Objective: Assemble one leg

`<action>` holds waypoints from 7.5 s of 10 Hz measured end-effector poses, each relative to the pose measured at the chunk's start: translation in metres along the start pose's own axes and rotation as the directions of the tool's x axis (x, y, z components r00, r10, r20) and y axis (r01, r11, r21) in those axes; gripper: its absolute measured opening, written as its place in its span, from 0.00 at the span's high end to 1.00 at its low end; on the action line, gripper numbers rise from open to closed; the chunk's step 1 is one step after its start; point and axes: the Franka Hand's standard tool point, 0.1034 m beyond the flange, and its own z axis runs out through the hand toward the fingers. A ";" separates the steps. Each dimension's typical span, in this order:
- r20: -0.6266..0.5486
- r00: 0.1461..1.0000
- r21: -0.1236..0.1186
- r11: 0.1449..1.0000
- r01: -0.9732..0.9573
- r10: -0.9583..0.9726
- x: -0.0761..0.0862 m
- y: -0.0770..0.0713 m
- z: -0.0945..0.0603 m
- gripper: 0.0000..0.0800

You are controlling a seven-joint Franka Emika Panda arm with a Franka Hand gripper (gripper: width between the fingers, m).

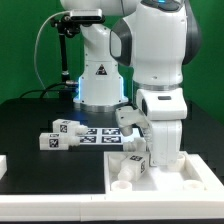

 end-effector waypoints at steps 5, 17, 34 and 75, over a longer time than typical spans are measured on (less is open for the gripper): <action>0.006 1.000 -0.014 1.000 -0.016 0.016 -0.005 -0.003 -0.014 0.25; 0.014 0.999 -0.018 0.999 -0.046 0.046 -0.003 -0.082 -0.022 0.19; -0.036 0.527 0.040 0.528 -0.848 0.849 0.014 -0.088 -0.003 0.64; 0.713 0.087 0.088 0.034 -0.995 0.695 0.040 -0.063 -0.001 0.22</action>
Offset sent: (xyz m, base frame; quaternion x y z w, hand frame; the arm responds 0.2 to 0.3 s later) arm 0.0000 0.0000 0.0000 0.0000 0.0000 0.0000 1.0000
